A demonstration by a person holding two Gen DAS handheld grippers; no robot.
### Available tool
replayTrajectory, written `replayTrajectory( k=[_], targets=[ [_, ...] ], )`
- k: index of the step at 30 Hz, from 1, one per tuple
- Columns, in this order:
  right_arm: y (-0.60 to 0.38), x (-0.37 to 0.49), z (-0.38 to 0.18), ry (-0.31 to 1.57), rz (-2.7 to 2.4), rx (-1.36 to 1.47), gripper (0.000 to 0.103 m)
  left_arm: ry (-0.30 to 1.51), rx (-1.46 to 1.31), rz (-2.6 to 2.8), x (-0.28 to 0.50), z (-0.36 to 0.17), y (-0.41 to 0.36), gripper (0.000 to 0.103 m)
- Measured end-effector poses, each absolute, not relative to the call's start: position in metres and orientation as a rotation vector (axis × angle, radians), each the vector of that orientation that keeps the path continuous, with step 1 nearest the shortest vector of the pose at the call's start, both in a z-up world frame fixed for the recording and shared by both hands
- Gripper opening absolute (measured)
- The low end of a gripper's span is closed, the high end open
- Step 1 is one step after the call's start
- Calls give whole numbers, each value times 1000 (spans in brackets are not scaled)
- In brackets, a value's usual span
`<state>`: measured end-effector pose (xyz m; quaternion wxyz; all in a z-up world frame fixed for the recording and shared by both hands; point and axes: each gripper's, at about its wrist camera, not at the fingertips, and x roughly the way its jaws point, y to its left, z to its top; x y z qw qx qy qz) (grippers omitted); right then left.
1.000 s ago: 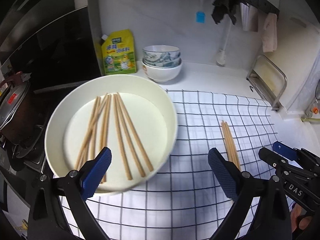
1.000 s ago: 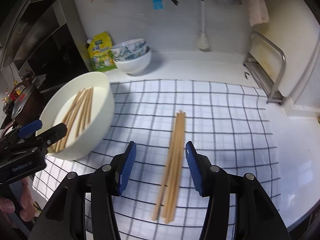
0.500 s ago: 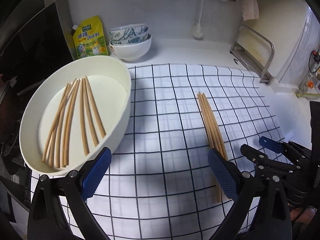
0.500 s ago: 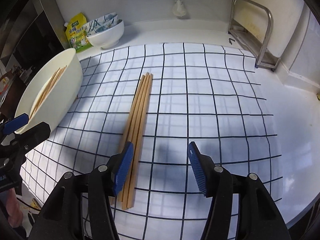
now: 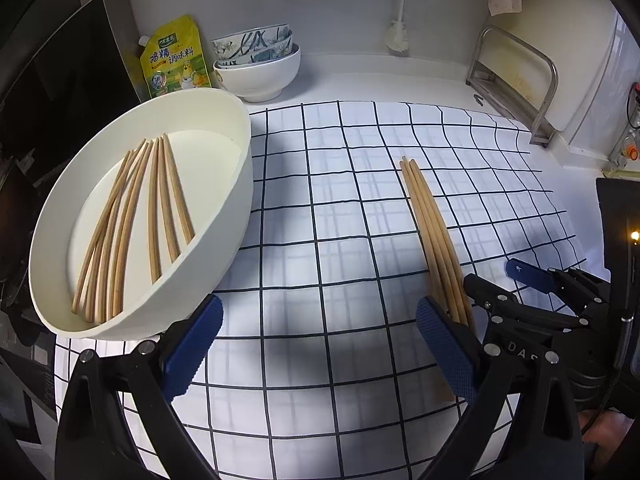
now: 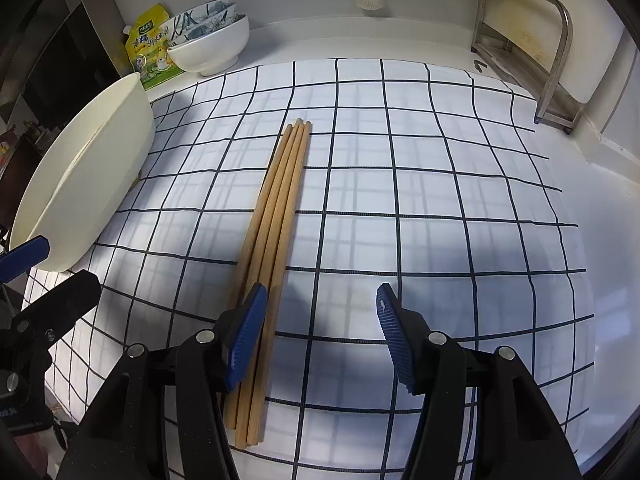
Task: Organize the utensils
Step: 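Reach both open tools toward the remaining chopsticks on the mat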
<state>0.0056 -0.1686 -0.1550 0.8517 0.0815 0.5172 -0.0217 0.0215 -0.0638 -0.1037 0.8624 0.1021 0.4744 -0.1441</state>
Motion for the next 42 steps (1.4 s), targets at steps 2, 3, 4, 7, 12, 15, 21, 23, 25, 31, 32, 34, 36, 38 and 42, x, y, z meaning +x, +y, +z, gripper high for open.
replayTrajectory(
  k=[2, 3, 4, 7, 12, 15, 21, 23, 25, 31, 32, 34, 36, 38, 42],
  targets=[
    [-168, 6, -158, 1097, -51, 161, 55, 999, 216, -300, 21, -105, -64, 96],
    [-168, 5, -158, 1094, -52, 164, 56, 1001, 215, -299, 21, -106, -64, 96],
    [-167, 5, -158, 1093, -53, 163, 56, 1002, 215, -298, 21, -106, -64, 96],
    [-165, 5, -159, 1098, -53, 148, 57, 1007, 214, -295, 21, -107, -63, 96],
    [-161, 6, -161, 1106, -51, 109, 56, 1009, 212, -292, 21, -107, -64, 96],
    [-168, 5, -161, 1099, -72, 124, 56, 1011, 213, -290, 21, -108, -65, 96],
    [-183, 1, -162, 1090, -94, 132, 56, 1012, 214, -299, 21, -110, -74, 96],
    [-189, -1, -162, 1087, -97, 137, 56, 1011, 218, -306, 21, -111, -78, 96],
    [-193, -3, -162, 1084, -103, 139, 56, 1012, 221, -313, 22, -112, -82, 96],
    [-208, -9, -162, 1073, -123, 138, 57, 1018, 230, -328, 20, -118, -96, 96],
    [-211, -10, -162, 1071, -126, 139, 56, 1019, 233, -330, 20, -119, -98, 96],
    [-216, -13, -162, 1068, -133, 138, 56, 1021, 236, -332, 20, -121, -101, 96],
    [-220, -13, -162, 1065, -135, 136, 56, 1024, 235, -333, 20, -123, -104, 96],
    [-225, -13, -162, 1063, -140, 128, 56, 1028, 234, -335, 21, -125, -106, 96],
    [-239, -14, -163, 1052, -144, 135, 56, 1031, 235, -338, 22, -128, -112, 96]
  ],
)
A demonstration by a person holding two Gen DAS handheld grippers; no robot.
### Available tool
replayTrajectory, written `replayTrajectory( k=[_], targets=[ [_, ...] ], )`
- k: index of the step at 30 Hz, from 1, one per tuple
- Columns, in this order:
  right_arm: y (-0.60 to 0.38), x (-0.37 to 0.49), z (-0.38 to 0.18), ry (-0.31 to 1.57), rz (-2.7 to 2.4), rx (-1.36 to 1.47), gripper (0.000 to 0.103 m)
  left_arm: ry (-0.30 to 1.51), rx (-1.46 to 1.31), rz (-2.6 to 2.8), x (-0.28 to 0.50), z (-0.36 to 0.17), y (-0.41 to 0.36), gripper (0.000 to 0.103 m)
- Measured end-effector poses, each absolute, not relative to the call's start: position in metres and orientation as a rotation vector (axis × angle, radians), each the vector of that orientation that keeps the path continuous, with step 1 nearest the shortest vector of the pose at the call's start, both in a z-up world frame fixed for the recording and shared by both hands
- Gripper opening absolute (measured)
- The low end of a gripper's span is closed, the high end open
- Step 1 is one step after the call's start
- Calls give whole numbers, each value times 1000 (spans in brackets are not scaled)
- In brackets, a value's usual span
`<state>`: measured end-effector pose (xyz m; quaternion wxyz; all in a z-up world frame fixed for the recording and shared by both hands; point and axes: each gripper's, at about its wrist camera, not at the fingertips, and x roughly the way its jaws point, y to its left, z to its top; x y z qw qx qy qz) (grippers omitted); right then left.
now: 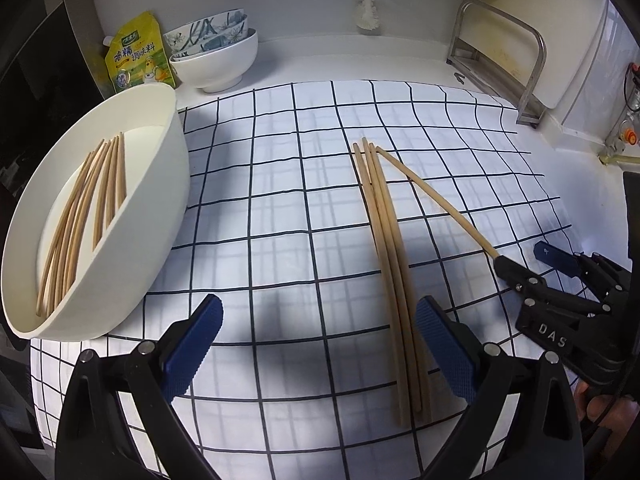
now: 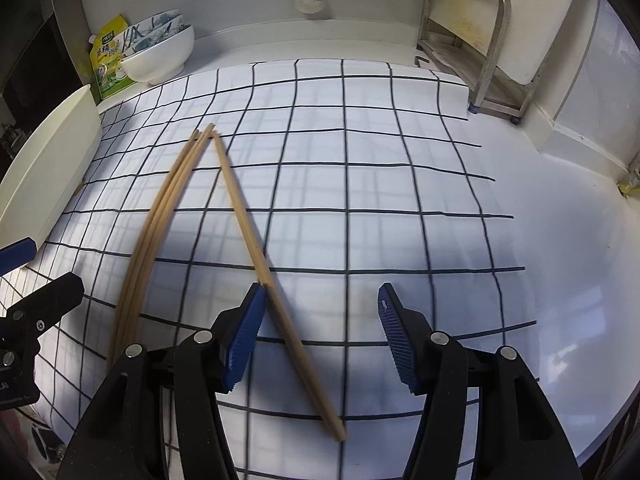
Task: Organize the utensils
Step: 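Reach both open tools toward the remaining chopsticks on the mat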
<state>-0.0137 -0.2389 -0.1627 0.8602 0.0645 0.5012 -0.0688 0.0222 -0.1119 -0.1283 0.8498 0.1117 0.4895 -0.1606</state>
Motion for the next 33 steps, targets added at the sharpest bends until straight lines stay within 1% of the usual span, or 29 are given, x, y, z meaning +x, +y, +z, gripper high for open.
replayTrajectory(
  k=[11, 17, 26, 33],
  targets=[
    [-240, -14, -154, 1008, -50, 109, 56, 1074, 190, -299, 36, -149, -120, 96],
    [-243, -11, -156, 1008, -41, 125, 56, 1064, 233, -269, 39, -158, -125, 96],
    [-245, -10, -157, 1008, -28, 130, 56, 1044, 253, -247, 37, -160, -122, 96],
    [-240, -7, -157, 1010, -6, 111, 56, 1064, 264, -237, 38, -165, -123, 96]
  ],
)
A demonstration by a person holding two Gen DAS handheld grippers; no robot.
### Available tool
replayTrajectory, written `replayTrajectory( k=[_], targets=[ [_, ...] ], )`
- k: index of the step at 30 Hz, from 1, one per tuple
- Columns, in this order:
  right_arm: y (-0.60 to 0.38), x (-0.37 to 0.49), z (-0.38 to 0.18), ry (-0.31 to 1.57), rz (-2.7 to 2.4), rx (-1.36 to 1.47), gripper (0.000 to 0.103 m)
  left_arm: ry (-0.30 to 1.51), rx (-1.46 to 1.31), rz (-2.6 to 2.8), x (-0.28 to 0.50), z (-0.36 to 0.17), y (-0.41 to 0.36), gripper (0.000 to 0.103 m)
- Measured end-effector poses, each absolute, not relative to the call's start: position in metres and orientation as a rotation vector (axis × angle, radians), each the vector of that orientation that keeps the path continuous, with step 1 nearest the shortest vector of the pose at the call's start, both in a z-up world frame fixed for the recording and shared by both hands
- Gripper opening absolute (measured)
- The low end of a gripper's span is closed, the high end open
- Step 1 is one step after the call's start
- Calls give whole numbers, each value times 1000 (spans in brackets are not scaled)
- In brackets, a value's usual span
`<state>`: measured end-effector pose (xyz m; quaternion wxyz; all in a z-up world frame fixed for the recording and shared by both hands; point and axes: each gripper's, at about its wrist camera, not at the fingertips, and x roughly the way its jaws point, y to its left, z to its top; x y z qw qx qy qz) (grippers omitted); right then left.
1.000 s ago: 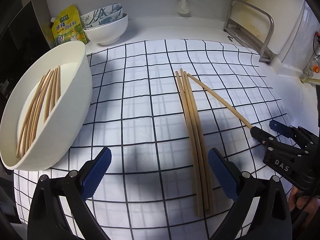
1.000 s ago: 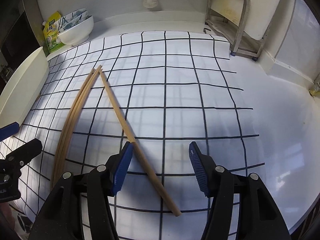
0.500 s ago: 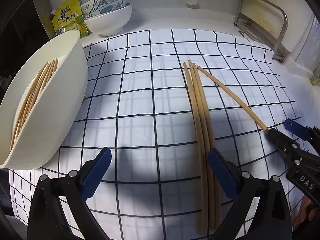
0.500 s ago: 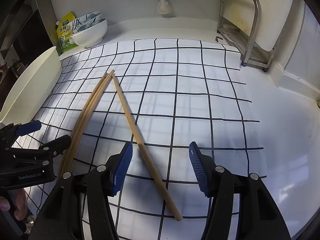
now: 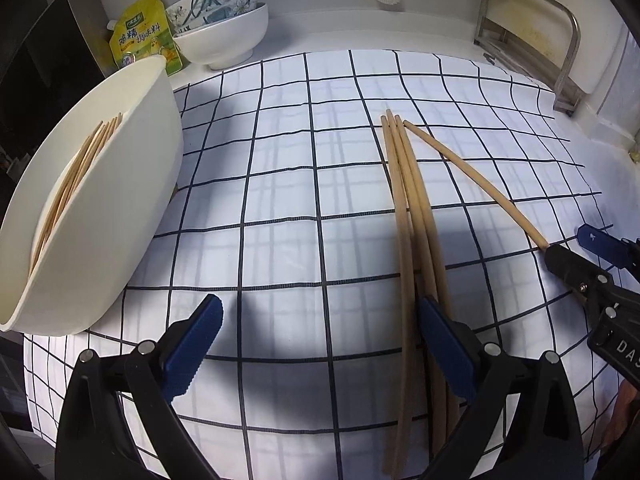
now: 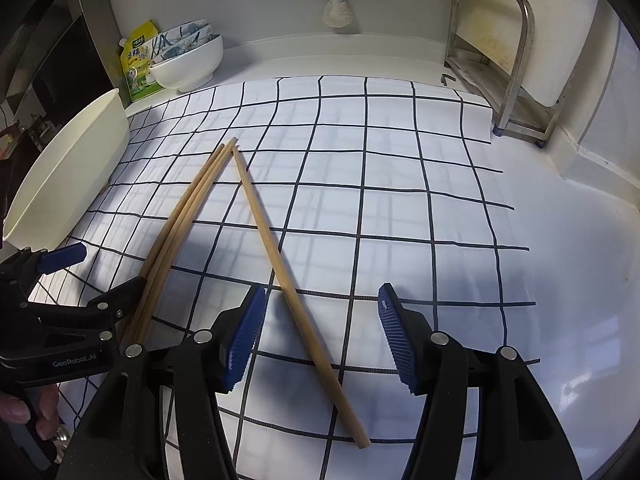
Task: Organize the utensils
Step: 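Reach both open tools toward the remaining chopsticks on the mat, then close the right tool on one chopstick while the left tool grasps another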
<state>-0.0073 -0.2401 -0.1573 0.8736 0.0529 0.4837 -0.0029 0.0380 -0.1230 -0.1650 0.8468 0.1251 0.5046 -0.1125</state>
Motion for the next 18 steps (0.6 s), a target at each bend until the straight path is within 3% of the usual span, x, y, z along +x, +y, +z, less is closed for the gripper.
replayTrajectory(
  k=[12, 14, 18],
  targets=[
    [-222, 11, -163, 1017, 34, -14, 56, 1058, 247, -237, 49, -165, -132, 93],
    [-220, 12, -164, 1010, 50, -29, 55, 1057, 238, -254, 50, -164, -134, 86],
    [-213, 14, -164, 1009, 89, -42, 37, 1057, 217, -292, 48, -162, -137, 66]
  ],
)
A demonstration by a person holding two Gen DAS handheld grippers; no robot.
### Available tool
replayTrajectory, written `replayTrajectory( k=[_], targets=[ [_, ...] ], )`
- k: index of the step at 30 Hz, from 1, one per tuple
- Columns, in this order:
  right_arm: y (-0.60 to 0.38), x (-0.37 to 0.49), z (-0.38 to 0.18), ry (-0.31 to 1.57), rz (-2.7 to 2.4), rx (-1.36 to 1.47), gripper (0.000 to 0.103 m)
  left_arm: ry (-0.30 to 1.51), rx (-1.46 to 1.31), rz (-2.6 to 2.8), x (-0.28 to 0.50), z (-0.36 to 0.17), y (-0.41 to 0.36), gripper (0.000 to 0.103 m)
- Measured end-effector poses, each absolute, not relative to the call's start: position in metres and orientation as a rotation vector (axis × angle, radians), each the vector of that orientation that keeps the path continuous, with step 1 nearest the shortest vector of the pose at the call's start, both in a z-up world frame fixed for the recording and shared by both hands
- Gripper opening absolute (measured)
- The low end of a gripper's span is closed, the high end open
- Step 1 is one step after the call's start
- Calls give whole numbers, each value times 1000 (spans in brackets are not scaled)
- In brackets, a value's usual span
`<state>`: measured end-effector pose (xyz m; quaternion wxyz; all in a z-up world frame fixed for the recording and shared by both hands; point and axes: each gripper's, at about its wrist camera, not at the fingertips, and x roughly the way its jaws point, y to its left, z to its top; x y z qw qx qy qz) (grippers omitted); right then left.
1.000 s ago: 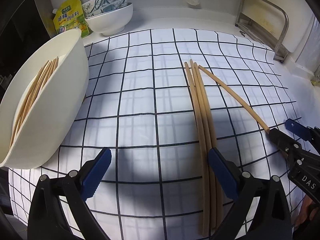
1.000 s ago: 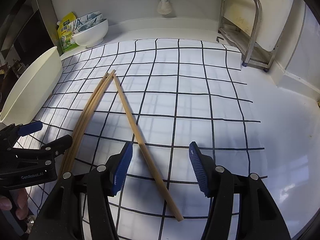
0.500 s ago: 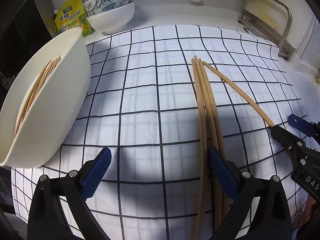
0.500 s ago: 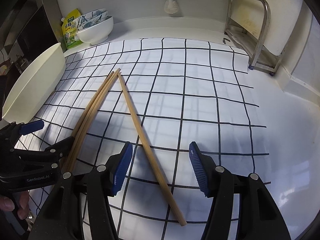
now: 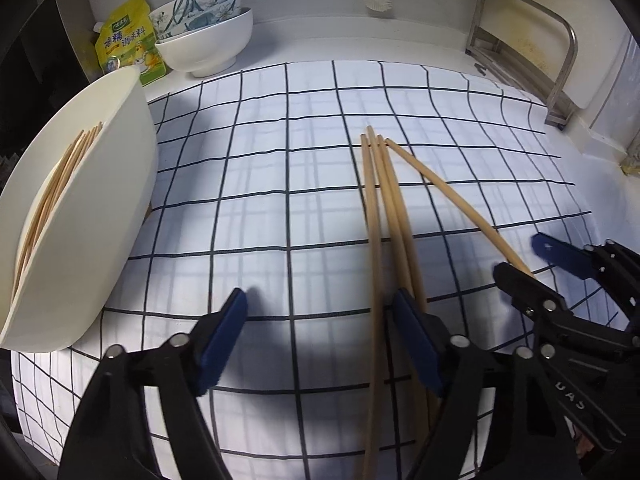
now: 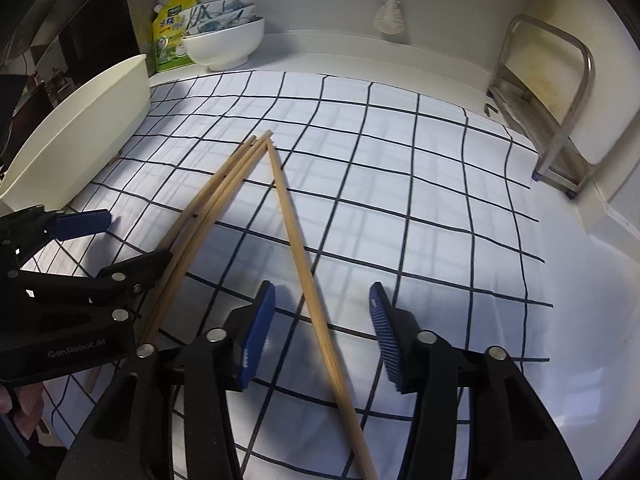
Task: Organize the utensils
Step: 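Close the right tool on one chopstick while the left tool grasps another, then carry the chopsticks into the white dish and open the right tool while the left tool releases its own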
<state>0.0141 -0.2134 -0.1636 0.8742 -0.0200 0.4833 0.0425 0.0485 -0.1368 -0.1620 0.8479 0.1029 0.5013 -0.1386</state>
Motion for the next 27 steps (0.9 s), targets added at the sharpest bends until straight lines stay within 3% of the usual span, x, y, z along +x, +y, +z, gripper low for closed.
replayTrajectory(
  k=[3, 4, 7, 15, 27],
  targets=[
    [-206, 14, -163, 1012, 101, -72, 12, 1075, 201, -318, 48, -160, -140, 48],
    [-204, 14, -163, 1012, 104, -82, 8, 1081, 203, -319, 49, -159, -141, 42],
    [-202, 13, -162, 1015, 112, -78, 7, 1091, 200, -354, 50, -158, -145, 8],
    [-217, 3, -150, 1015, 79, 85, 7, 1094, 192, -378, 48, -151, -141, 7],
    [-188, 8, -84, 919, 76, 144, 7, 982, 176, -358, 49, -83, -97, 8]
  ],
)
